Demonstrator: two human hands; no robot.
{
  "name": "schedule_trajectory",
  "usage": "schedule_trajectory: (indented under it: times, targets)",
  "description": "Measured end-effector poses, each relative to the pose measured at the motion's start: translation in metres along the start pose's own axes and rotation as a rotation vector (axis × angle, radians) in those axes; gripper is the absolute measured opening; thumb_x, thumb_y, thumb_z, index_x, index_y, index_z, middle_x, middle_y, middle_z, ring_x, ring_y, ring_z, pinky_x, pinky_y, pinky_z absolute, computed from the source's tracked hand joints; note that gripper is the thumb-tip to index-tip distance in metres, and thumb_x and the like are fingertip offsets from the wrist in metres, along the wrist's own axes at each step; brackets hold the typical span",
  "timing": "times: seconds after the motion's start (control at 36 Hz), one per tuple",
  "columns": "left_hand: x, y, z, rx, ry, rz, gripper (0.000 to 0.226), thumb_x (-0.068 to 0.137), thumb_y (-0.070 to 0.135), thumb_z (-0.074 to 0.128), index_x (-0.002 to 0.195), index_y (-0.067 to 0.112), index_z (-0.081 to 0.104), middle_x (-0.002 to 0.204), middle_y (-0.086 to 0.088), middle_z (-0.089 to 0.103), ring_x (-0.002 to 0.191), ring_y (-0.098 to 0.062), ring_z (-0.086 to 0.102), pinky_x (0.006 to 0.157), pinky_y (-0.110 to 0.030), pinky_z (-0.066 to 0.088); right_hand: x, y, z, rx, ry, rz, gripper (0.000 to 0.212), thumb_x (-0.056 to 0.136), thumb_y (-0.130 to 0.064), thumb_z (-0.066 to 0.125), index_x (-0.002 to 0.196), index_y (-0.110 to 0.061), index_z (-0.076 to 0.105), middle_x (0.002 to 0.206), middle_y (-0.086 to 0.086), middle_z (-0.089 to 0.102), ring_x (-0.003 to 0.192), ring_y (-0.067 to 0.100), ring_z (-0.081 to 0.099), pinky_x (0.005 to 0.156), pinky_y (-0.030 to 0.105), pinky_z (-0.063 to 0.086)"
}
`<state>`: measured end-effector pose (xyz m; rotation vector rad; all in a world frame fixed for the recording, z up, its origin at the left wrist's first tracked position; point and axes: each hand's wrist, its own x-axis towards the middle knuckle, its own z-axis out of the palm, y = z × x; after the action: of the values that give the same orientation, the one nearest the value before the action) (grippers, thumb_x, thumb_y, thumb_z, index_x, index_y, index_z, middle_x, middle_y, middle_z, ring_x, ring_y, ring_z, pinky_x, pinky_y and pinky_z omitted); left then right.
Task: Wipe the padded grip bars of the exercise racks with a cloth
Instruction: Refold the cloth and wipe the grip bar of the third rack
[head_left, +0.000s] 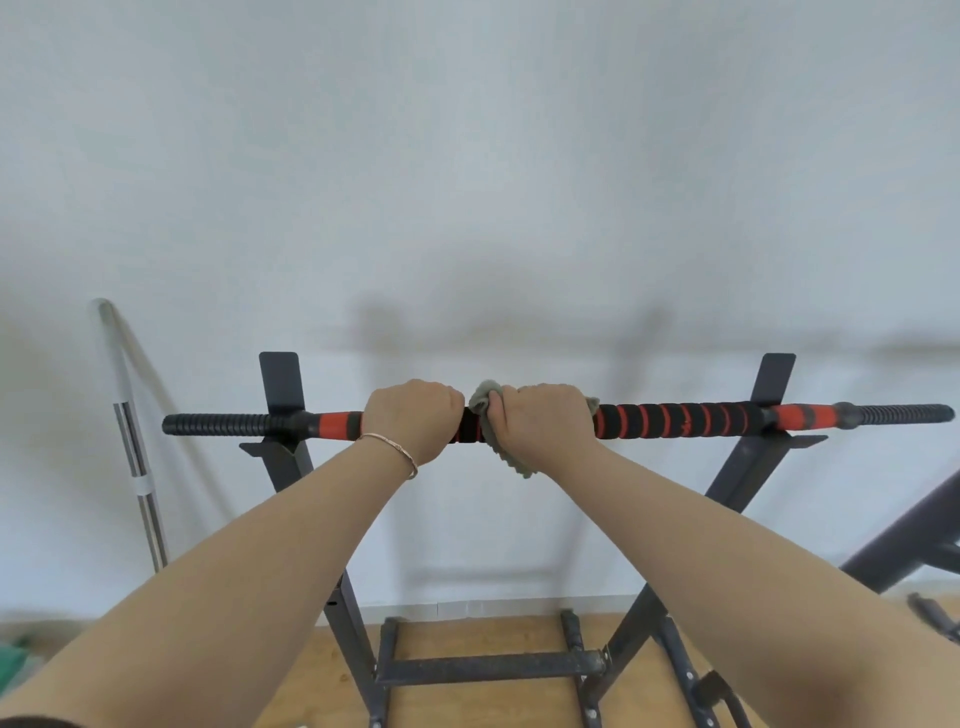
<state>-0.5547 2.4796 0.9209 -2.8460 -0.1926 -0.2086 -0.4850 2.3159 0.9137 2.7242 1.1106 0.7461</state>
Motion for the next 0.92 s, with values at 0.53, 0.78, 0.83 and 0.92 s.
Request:
schedule_trajectory:
  times: [0.53,0.78,0.83,0.92]
  targets:
    - [-0.017,-0.035,0.001,0.008,-0.026,-0.091,0.018,0.083,0.005,0.051,0.083,0.021,0.041,0.065,0.004,0.044,0.057,-0.019,0.045,0.054,-0.029,0.035,0.016,-0.014,-0.029,0.368,-0.108,0.09,0.023,0.097,-0.02,0.045,0.117,-0.013,0.052,0.078,0.004,0.058,0.065,0.029,0.054,0.055,0.034,0.036]
    - [-0.02,-0.032,0.015,0.102,0.069,-0.057,0.014,0.081,0.008,0.047,0.078,0.018,0.038,0.053,0.004,0.034,0.043,-0.016,0.032,0.048,-0.023,0.027,0.009,-0.031,0.005,0.044,0.208,-0.009,0.034,0.084,-0.025,0.068,0.057,-0.018,0.047,0.041,-0.003,0.045,0.034,0.019,0.029,0.042,0.022,0.022]
    - [-0.018,-0.033,0.016,0.1,0.086,-0.043,0.014,0.081,0.008,0.047,0.078,0.018,0.038,0.053,0.004,0.034,0.043,-0.016,0.033,0.048,-0.023,0.026,0.02,-0.03,0.003,0.02,-0.009,-0.021,0.037,0.072,-0.018,0.075,0.054,-0.021,0.043,0.036,-0.006,0.046,0.032,0.017,0.034,0.044,0.019,0.024]
    - [-0.019,-0.033,0.016,0.103,0.105,-0.043,0.015,0.078,0.007,0.048,0.076,0.018,0.038,0.05,0.004,0.032,0.041,-0.014,0.027,0.047,-0.022,0.023,0.04,-0.025,0.001,0.228,-0.334,0.014,0.032,0.088,-0.023,0.054,0.057,-0.022,0.042,0.054,-0.002,0.061,0.055,0.025,0.061,0.057,0.03,0.046]
